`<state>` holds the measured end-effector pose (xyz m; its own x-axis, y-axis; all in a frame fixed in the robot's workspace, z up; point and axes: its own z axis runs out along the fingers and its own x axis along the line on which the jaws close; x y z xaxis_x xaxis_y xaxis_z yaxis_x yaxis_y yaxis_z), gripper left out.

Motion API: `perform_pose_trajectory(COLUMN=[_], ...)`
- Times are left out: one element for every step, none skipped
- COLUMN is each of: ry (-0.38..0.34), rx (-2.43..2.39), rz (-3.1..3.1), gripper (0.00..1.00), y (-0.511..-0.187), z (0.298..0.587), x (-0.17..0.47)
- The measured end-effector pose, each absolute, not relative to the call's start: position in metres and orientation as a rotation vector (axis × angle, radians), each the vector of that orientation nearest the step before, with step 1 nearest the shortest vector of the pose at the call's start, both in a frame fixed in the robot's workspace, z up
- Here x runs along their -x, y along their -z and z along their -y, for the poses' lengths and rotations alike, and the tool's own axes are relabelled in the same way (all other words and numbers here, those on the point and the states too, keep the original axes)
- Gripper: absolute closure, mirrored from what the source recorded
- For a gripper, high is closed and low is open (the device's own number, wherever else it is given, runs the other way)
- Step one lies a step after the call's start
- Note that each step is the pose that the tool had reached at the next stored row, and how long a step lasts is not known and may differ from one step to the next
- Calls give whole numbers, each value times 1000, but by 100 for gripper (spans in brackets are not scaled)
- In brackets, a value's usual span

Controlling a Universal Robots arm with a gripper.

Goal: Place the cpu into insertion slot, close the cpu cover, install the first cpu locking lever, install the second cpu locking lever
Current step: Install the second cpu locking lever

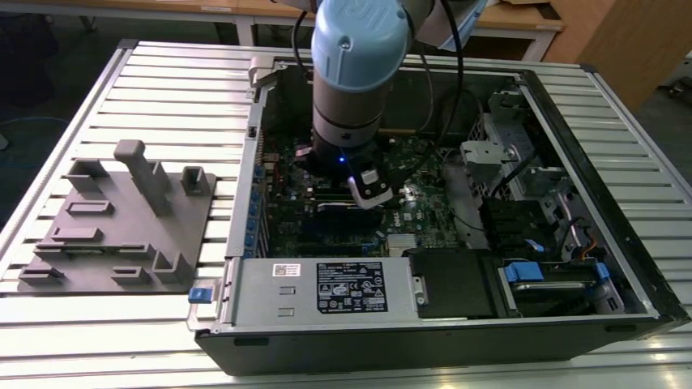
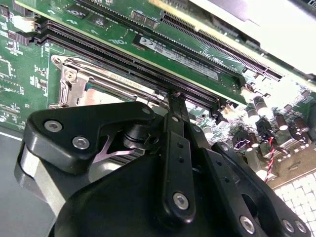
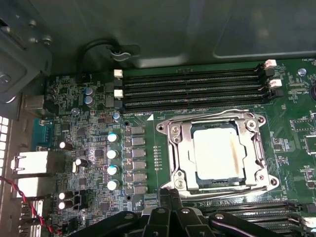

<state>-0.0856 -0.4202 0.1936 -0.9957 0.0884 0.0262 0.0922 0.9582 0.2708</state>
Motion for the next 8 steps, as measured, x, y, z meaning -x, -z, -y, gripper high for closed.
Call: perform_pose_trajectory(ry=[429, 430, 430, 431, 431, 431, 432, 432], rx=[143, 143, 143, 143, 143, 143, 143, 143], rz=[3095, 3095, 3095, 3095, 3095, 3095, 3094, 3094], gripper=[90, 90, 90, 90, 90, 90, 90, 90], y=[-194, -193, -193, -193, -193, -193, -193, -193], z=[420, 420, 420, 420, 419, 419, 419, 418], x=[86, 86, 86, 86, 86, 86, 86, 86])
